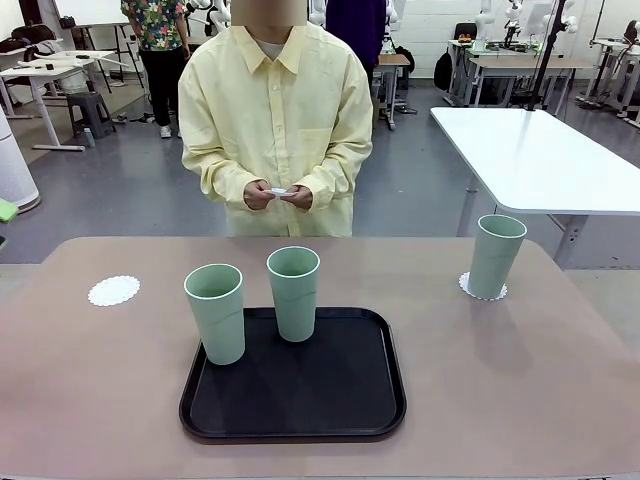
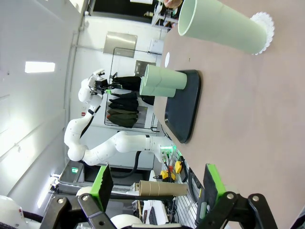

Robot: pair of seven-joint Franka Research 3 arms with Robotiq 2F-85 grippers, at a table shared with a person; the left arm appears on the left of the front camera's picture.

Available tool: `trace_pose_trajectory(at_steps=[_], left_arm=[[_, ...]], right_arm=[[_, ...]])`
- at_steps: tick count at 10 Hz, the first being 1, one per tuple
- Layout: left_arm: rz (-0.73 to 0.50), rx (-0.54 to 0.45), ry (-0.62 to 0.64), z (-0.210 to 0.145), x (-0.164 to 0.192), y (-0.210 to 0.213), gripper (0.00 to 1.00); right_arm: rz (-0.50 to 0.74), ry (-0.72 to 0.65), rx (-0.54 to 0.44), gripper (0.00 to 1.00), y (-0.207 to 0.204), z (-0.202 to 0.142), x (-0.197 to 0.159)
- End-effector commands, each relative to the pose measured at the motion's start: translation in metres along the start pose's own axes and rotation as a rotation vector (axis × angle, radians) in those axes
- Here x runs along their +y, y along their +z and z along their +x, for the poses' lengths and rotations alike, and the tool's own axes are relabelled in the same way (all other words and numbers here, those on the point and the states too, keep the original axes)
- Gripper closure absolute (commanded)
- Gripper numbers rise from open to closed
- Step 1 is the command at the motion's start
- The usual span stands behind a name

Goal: Place coasters on the table and set cups on them.
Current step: Take one Reusable plastic cup from the Flat Tray and place it on a coaster set by the human.

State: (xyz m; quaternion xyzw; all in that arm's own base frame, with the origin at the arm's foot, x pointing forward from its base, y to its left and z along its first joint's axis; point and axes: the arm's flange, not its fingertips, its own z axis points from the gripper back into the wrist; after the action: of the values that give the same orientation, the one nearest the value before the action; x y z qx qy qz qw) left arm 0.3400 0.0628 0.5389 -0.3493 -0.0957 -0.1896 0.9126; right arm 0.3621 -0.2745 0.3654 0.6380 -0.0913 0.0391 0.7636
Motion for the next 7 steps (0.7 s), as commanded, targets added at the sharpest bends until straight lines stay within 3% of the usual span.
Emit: trace_pose_trajectory(at_steps=[1,4,6,7], left_arm=[[0.218,0.027,-0.197,0.016,-0.006,-0.006,0.00],[0.360,0.040,-0.385,0.033,-0.043,-0.035,0.00],[0.401,0.085,-0.409,0.042,-0.051,-0.055,0.00],[0.383,0.116,-0.353,0.046,-0.050,-0.057,0.00]], right_arm=[[-0.001,-0.001,-0.002,0.00,0.001,0.000,0.000],[-0.001,-0.001,-0.002,0.00,0.001,0.000,0.000],[-0.001,-0.001,-0.002,0.00,0.001,0.000,0.000],[-0.001,-0.001,-0.002,0.00,0.001,0.000,0.000]])
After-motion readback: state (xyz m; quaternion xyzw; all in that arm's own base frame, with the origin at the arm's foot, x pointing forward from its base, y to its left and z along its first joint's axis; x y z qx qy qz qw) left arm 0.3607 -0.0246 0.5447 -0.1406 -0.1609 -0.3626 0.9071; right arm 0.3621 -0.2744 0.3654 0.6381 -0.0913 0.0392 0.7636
